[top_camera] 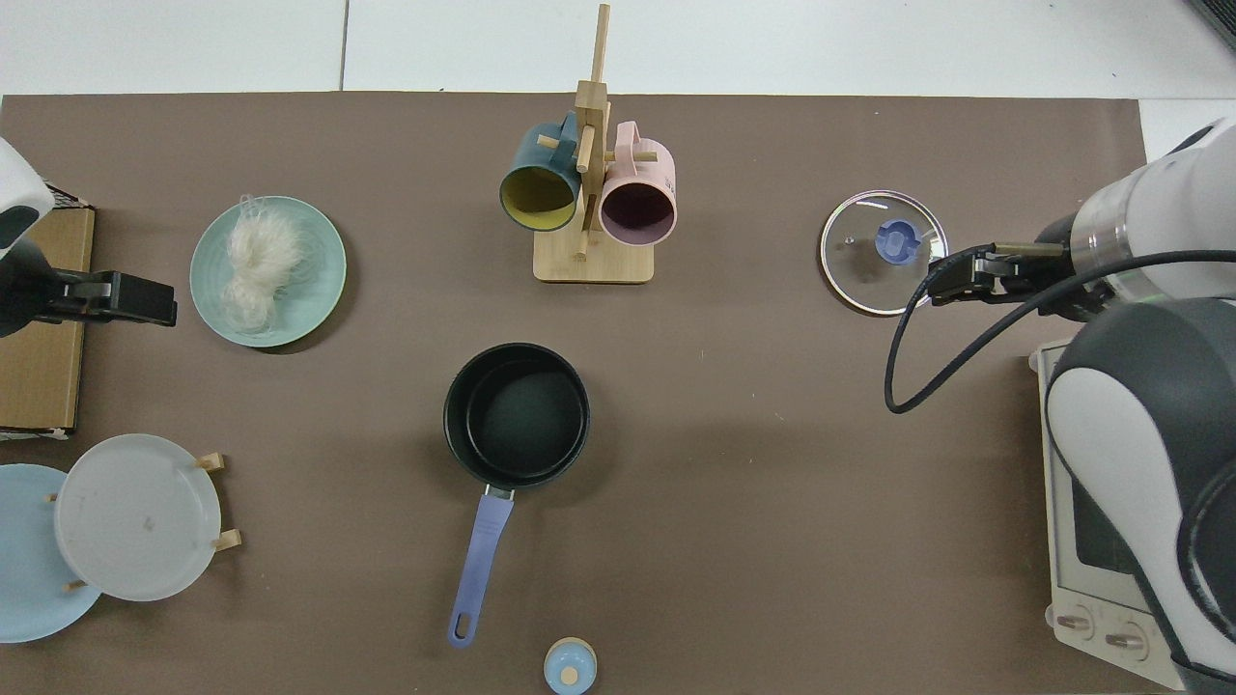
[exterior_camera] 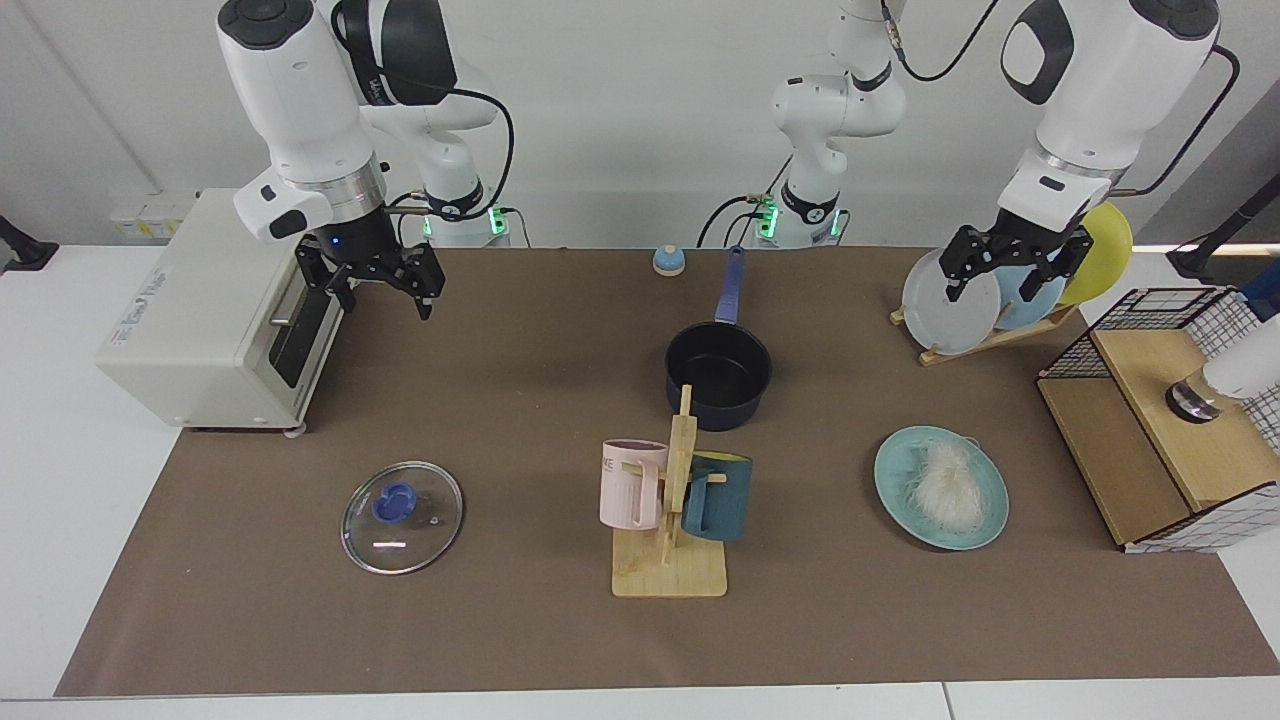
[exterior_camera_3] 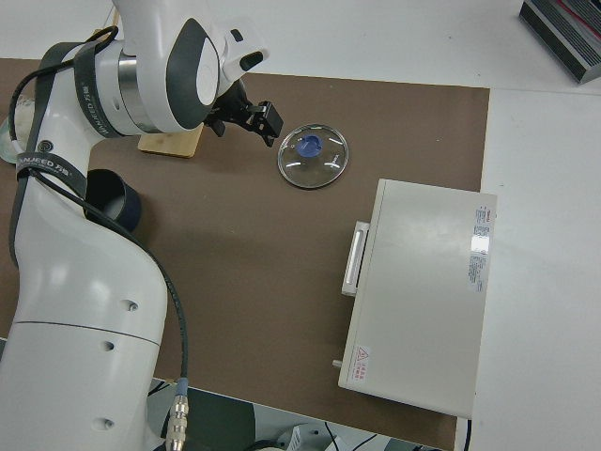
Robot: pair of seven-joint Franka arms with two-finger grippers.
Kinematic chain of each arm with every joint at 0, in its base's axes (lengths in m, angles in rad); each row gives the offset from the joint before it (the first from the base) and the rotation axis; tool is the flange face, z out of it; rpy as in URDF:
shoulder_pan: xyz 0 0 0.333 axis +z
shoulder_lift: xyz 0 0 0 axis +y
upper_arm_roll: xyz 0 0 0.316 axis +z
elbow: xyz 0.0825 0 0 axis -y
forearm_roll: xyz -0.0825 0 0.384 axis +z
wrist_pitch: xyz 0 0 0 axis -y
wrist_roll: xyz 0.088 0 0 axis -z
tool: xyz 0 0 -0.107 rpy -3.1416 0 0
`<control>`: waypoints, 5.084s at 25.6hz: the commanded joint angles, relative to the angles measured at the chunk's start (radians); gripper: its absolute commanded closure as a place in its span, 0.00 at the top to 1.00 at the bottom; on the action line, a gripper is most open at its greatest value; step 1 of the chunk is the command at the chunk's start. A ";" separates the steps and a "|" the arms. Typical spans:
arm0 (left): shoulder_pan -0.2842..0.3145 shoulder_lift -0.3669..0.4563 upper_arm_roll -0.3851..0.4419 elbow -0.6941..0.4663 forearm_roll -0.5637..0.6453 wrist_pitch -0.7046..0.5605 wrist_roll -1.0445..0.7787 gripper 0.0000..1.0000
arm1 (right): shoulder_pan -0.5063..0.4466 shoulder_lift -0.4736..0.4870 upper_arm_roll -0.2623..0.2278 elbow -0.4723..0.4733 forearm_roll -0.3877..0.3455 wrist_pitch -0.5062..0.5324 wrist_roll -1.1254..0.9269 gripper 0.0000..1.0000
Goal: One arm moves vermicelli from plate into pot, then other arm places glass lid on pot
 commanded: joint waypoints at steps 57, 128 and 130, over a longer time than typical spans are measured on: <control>0.011 0.468 0.040 0.007 -0.017 0.569 0.028 1.00 | -0.014 -0.023 0.009 -0.018 0.007 -0.024 0.001 1.00; -0.054 0.117 -0.441 -0.463 -0.011 0.579 -0.766 0.00 | -0.025 0.655 0.009 0.594 -0.016 0.062 -0.073 1.00; -0.054 0.121 -0.441 -0.473 0.001 0.595 -0.769 0.00 | -0.029 0.663 0.004 0.592 -0.018 0.077 -0.100 1.00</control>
